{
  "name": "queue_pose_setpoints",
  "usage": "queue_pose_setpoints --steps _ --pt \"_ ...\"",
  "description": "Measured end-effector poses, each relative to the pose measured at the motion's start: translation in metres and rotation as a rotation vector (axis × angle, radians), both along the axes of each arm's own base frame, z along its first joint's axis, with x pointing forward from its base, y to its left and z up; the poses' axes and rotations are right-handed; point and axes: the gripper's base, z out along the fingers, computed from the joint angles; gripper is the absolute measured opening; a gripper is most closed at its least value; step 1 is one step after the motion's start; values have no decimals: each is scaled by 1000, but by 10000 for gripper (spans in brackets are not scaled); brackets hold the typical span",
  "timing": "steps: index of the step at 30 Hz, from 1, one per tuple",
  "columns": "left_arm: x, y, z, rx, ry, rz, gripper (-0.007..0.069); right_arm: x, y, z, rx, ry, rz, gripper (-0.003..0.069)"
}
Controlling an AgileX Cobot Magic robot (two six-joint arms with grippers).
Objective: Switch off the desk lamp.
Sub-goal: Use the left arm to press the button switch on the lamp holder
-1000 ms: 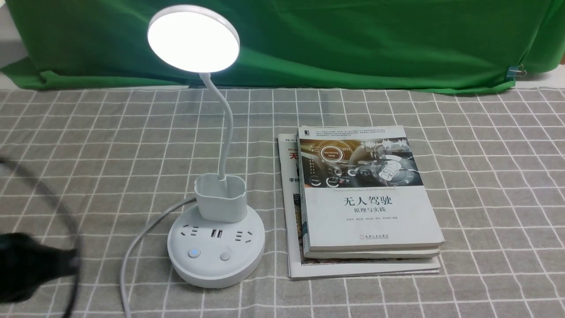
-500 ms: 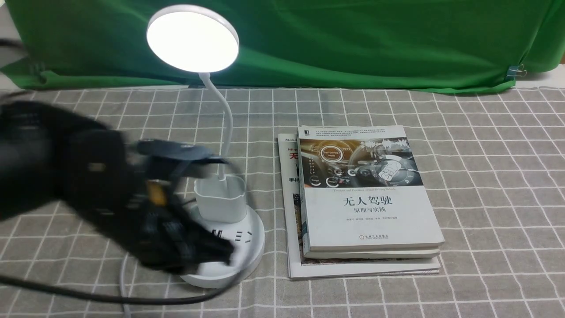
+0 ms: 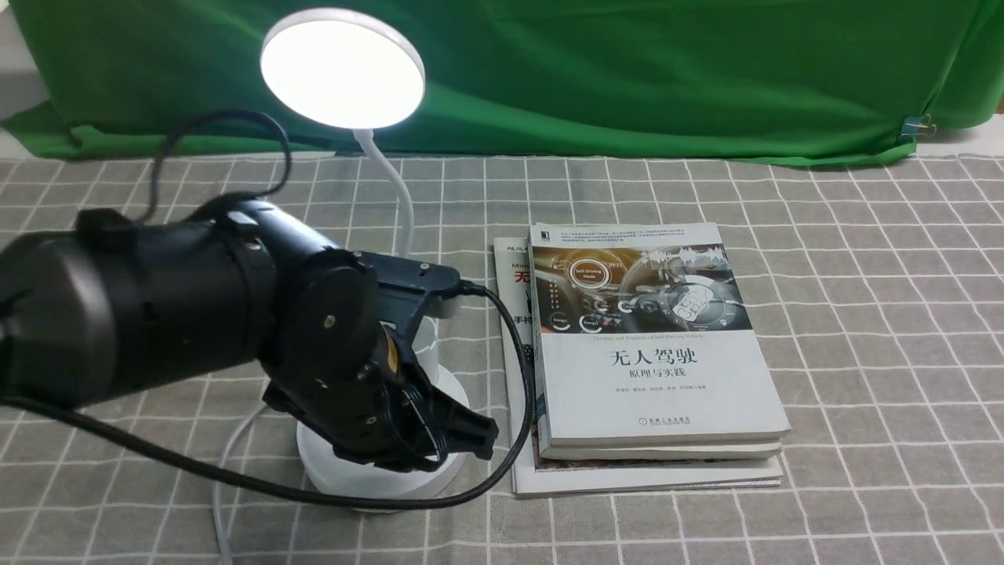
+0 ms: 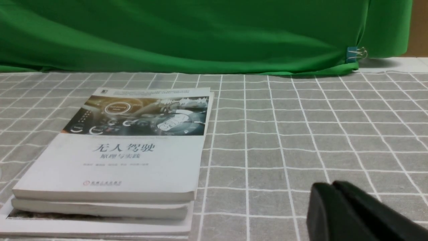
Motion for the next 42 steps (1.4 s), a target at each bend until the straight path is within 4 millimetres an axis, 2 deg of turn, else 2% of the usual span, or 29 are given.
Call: queue_pose_setpoints --steps 7,15,21,29,35,42 --pt "7 3 -14 25 30 16 1 0 0 0 0 0 0 36" --pt "17 13 -14 15 6 58 1 0 0 0 0 0 0 36" --pt "18 13 -14 7 -6 60 1 0 0 0 0 0 0 36" --pt "23 10 -27 28 31 58 1 0 0 0 0 0 0 36" --pt "23 10 -25 32 26 50 1 0 0 0 0 0 0 36" --pt "18 14 -8 12 -21 44 1 0 0 0 0 0 0 36"
